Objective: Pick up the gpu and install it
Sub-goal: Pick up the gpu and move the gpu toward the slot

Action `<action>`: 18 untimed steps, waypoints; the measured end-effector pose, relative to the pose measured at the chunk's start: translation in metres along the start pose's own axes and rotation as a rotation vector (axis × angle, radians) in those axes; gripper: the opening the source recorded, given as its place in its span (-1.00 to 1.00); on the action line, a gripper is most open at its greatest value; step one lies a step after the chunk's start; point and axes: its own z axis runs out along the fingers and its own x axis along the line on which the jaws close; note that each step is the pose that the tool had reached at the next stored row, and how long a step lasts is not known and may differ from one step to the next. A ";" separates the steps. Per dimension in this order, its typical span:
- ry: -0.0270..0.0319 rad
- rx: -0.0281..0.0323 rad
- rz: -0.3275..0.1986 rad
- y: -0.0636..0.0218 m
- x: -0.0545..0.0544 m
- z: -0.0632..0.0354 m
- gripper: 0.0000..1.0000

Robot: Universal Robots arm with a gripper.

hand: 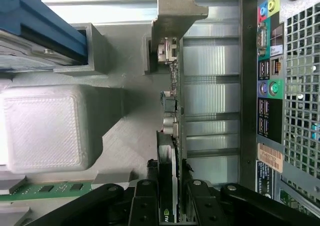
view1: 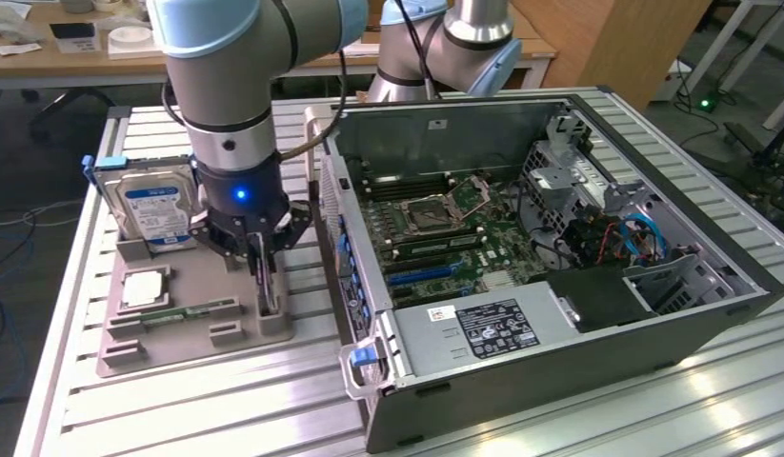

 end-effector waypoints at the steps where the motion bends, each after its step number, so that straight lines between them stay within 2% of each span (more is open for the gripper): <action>1: 0.0001 -0.0003 0.000 -0.0001 0.000 -0.0023 -0.46; 11: 0.0003 -0.0032 0.000 -0.0005 -0.001 -0.0250 -0.46; 18: 0.0003 -0.0041 0.000 -0.0008 -0.001 -0.0454 -0.46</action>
